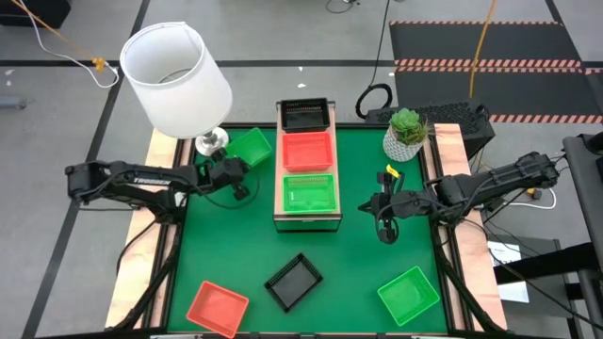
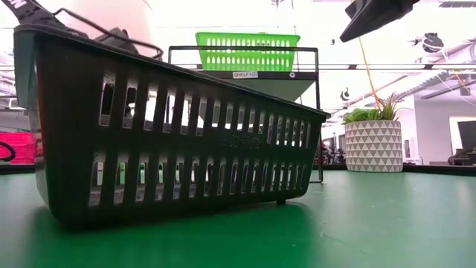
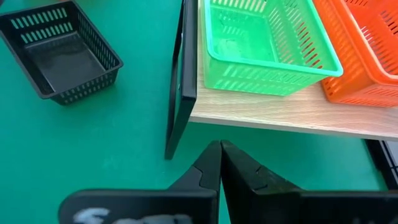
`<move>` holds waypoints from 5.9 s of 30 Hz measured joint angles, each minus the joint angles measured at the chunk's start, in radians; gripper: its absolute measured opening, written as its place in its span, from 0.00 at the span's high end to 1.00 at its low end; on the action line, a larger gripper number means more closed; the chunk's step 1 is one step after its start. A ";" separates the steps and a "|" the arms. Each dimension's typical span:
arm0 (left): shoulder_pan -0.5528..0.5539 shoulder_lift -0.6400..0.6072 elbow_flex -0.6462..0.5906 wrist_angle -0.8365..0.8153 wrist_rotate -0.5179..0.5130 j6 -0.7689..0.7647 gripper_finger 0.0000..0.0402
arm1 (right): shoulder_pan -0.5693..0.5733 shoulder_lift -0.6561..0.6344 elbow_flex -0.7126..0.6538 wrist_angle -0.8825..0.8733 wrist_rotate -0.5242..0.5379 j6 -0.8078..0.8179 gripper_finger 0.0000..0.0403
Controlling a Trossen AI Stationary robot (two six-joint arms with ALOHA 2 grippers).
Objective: Stack baskets on shelf by color
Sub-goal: Stack the top green bin on top of the green bin on the shelf, then stack the black bin on top of the black bins on the shelf
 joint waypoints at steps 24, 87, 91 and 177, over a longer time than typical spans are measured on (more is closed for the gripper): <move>-0.464 -0.284 0.390 -0.581 -0.166 -0.172 0.98 | -0.001 0.000 -0.047 0.181 0.023 -0.016 0.99; -0.546 0.270 1.141 -0.605 0.010 0.026 0.98 | -0.149 -0.163 -0.183 0.258 -0.101 0.001 0.99; -0.548 0.277 1.144 -0.627 0.030 0.025 0.95 | -0.149 -0.163 -0.183 0.254 -0.101 0.001 0.99; -0.701 0.395 1.101 -0.771 -0.181 -0.265 0.71 | 0.087 0.163 -0.092 0.516 -0.113 0.106 0.99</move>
